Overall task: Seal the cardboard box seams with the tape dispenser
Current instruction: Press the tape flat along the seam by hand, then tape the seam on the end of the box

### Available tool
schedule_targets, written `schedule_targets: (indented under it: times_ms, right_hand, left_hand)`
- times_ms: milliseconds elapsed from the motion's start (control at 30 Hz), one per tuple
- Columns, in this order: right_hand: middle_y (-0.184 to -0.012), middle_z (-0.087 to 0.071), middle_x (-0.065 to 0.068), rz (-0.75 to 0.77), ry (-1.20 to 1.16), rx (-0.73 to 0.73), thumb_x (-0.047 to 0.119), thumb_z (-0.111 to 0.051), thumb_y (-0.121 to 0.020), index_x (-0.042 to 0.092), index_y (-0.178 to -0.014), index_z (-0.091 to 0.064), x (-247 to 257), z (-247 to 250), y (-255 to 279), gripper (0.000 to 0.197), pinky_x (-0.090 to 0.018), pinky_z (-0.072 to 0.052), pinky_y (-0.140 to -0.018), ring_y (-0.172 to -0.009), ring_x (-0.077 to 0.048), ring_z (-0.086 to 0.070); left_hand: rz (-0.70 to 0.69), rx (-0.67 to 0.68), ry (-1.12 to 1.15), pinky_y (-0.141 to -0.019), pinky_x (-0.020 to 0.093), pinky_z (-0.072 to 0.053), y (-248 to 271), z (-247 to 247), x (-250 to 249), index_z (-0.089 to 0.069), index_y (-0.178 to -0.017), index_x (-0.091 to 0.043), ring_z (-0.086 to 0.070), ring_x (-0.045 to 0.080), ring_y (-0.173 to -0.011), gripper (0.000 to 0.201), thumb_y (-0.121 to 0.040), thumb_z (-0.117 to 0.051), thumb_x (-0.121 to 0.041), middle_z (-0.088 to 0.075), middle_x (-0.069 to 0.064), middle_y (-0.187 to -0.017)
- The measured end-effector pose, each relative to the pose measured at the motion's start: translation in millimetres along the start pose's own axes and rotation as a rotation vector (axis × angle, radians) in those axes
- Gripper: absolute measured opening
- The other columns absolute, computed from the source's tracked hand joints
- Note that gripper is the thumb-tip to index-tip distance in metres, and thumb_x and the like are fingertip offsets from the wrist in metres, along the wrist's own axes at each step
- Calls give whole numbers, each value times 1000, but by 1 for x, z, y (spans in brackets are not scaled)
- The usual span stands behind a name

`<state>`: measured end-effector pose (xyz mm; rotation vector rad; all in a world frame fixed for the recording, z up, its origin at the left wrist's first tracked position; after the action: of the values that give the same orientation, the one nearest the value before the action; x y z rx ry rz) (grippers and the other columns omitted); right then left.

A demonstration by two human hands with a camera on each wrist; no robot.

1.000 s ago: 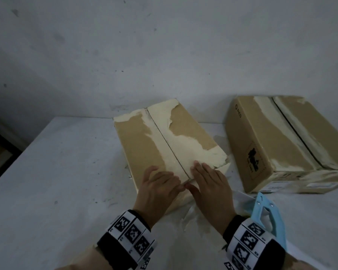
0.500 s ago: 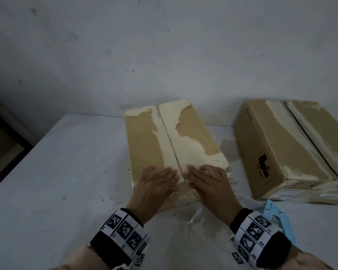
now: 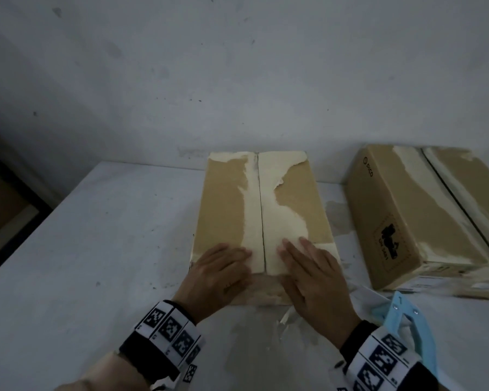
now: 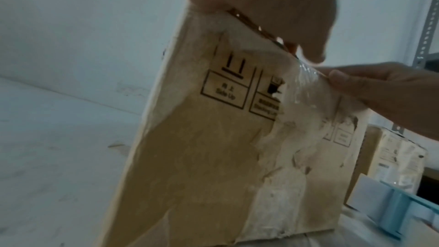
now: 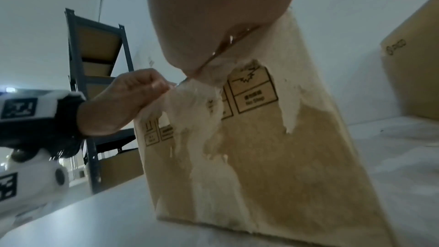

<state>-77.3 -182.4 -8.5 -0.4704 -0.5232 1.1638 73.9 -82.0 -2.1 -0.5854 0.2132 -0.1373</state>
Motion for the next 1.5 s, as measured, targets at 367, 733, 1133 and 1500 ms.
schedule_targets:
  times_ms: [367,733,1133,1500]
  right_hand:
    - [-131,-56,-13,-187,106,252,42,-34,-89,6,-124,-53,18,-3,9,54,-34,-27,-100,-121,-26,-51]
    - [-151,-18,-3,-217,-38,316,55,-26,-93,10,-143,-22,-9,28,69,67,-40,-1,-115,-142,-20,-5]
    - [-152,-15,-19,-692,-39,303,75,-20,-81,13,-143,-15,-90,77,209,88,-46,-12,-112,-141,-29,-12]
    - [-95,-66,-15,-586,41,410,83,-31,-69,7,-134,-29,-116,72,222,100,-40,-54,-61,-75,-33,-64]
  left_hand:
    - [422,478,-237,-102,42,-37,-21,-12,18,-59,-119,-21,-56,21,-120,77,-89,-5,-65,-59,1,-130]
    - [712,520,-249,-112,57,-4,-42,-34,-14,-14,-146,-25,-5,27,-144,87,-78,-22,-78,-9,3,-157]
    - [584,385,-204,-112,47,-4,-38,-44,-49,-29,-142,-35,-18,23,-144,75,-79,-1,-63,-24,-3,-154]
    - [599,262,-232,-112,43,-8,-36,-42,-53,-39,-139,-30,-27,24,-141,74,-80,-5,-60,-36,0,-149]
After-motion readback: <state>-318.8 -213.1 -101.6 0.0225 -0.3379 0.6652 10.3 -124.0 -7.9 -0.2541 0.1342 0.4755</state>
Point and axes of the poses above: each hand's wrist, its own y-axis away from the middle knuckle, its own z-axis out of the back of the hand, x = y × z, the point moved 4 cm from there along -y, towards the middle knuckle
